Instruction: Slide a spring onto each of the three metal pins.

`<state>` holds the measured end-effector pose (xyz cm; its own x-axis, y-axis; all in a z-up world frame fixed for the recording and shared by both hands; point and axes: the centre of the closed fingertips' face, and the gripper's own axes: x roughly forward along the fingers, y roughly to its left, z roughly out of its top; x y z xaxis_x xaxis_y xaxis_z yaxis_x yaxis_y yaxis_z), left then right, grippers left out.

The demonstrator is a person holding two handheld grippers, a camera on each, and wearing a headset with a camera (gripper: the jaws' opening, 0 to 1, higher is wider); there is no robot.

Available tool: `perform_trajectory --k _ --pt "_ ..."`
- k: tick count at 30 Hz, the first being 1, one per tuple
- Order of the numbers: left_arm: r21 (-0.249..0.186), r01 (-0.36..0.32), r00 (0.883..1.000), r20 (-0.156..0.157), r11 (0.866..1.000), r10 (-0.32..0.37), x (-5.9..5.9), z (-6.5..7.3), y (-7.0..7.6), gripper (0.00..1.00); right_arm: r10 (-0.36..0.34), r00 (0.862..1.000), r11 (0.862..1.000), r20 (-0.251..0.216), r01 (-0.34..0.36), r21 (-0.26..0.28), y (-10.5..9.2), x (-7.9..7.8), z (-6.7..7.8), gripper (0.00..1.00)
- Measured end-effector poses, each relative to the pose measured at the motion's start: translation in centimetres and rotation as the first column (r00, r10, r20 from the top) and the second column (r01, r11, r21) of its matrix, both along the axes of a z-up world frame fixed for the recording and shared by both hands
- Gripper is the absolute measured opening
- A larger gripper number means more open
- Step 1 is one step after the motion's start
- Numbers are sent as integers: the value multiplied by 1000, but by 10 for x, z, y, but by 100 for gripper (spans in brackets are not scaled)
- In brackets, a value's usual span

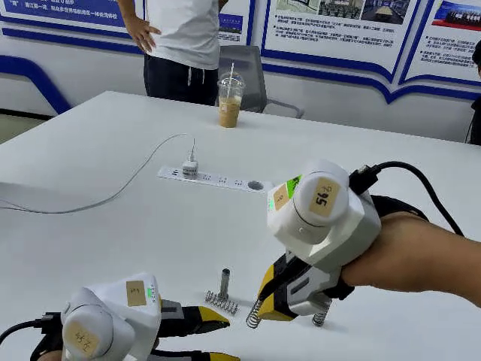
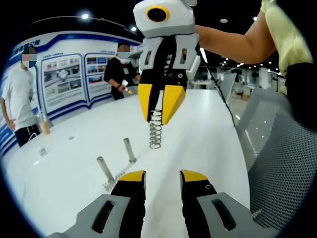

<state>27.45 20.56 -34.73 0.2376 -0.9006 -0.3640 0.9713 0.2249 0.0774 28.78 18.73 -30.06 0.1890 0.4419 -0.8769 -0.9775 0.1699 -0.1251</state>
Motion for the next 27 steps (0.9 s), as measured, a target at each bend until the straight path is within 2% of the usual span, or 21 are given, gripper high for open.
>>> perform_trajectory --k 17,27 --pt "-13 -36 999 -23 999 36 3 -2 7 31 -59 997 997 42 61 -48 -27 37 10 12" --pt "-11 -48 998 -31 999 47 5 -4 10 33 -80 996 993 45 84 -82 -34 58 1 12"
